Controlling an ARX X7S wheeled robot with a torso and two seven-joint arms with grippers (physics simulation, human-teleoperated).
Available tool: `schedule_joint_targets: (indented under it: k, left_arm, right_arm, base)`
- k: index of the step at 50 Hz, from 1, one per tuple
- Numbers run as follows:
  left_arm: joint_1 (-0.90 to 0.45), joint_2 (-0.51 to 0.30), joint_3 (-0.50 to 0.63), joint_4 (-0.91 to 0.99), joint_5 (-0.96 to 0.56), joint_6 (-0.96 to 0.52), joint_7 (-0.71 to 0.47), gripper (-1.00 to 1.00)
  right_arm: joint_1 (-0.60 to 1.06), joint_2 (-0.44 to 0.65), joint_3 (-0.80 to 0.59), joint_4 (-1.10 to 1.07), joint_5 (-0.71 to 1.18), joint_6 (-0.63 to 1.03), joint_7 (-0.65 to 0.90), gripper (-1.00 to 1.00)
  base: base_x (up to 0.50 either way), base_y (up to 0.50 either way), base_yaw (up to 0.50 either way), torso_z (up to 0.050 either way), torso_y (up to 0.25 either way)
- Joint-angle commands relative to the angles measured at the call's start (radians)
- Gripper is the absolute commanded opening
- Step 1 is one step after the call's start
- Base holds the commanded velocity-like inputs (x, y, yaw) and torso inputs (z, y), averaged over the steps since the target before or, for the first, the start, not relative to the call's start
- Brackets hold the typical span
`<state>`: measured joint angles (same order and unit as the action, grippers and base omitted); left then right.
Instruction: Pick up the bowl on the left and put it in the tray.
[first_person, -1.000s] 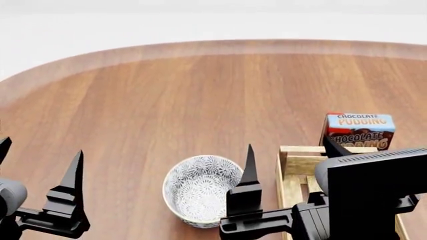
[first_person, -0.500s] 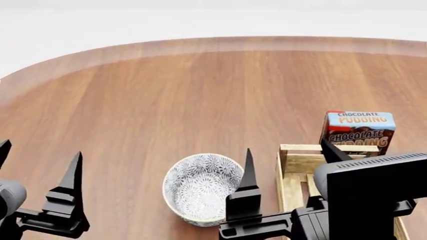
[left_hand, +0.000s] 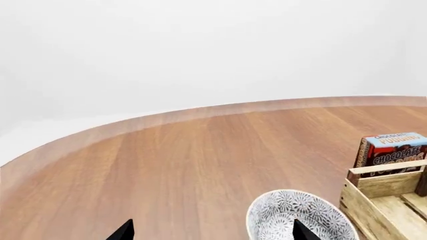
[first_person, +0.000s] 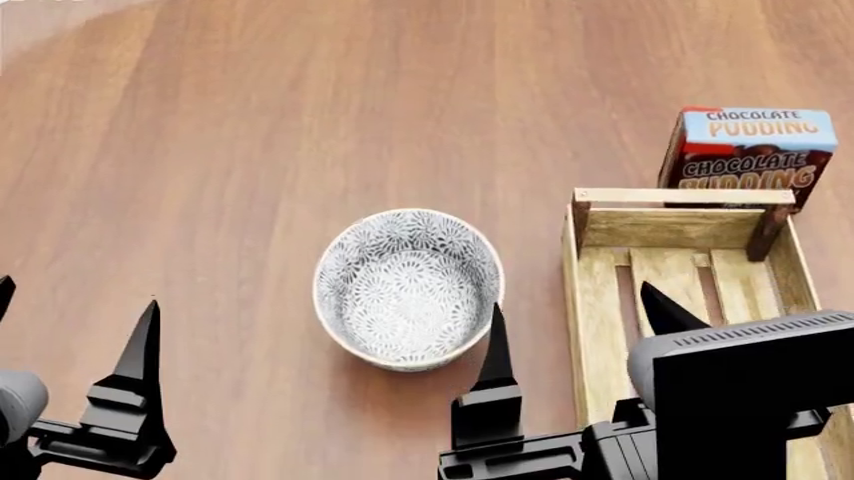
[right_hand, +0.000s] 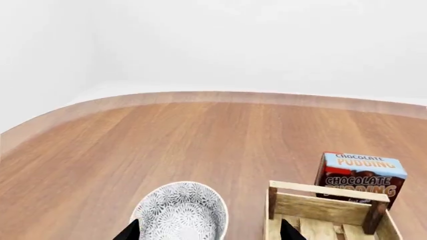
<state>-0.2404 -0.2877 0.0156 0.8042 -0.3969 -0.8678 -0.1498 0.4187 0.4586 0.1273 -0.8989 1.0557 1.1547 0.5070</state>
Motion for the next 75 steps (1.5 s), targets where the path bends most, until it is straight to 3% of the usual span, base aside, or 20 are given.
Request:
schedule_joint_targets:
  k: [1,28,34,38,40,46,58,75]
  left_arm:
    - [-0.001,0.018,-0.014,-0.005,0.007,0.012,0.026,1.0]
    - [0.004,0.006,-0.002,-0.015,0.008,0.032,0.013,1.0]
    - [0.009,0.011,-0.001,-0.019,0.019,0.044,-0.003,1.0]
    - [0.025,-0.014,0.047,-0.018,0.053,0.062,0.001,1.0]
    - [0.039,-0.025,0.069,-0.015,0.072,0.082,0.003,1.0]
    - [0.05,-0.031,0.074,-0.026,0.071,0.097,0.009,1.0]
    - [0.064,-0.035,0.074,-0.03,0.065,0.112,0.011,1.0]
    - [0.093,-0.048,0.092,-0.036,0.069,0.148,0.017,1.0]
  right_arm:
    - [0.006,-0.016,0.02,0.007,-0.026,0.007,-0.019,1.0]
    - [-0.03,0.008,-0.029,0.013,-0.099,-0.07,-0.058,1.0]
    - [-0.015,0.036,-0.1,0.026,-0.172,-0.097,-0.093,1.0]
    - [0.067,0.086,-0.205,0.064,-0.242,-0.082,-0.135,1.0]
    - [0.103,0.136,-0.314,0.069,-0.356,-0.155,-0.198,1.0]
    - [0.267,0.212,-0.55,0.15,-0.489,-0.13,-0.307,1.0]
    - [0.49,0.238,-0.829,0.377,-0.631,-0.186,-0.546,1.0]
    - [0.684,0.198,-1.088,0.624,-0.855,-0.328,-0.69,1.0]
  base:
    - [0.0,0.0,0.0,0.004,-0.25]
    - [0.0,0.0,0.0,0.004,-0.25]
    - [0.0,0.0,0.0,0.004,-0.25]
    - [0.0,0.0,0.0,0.001,-0.022]
    - [0.0,0.0,0.0,0.0,0.0]
    - [0.0,0.0,0.0,0.0,0.0]
    - [0.0,0.0,0.0,0.0,0.0]
    - [0.0,0.0,0.0,0.0,0.0]
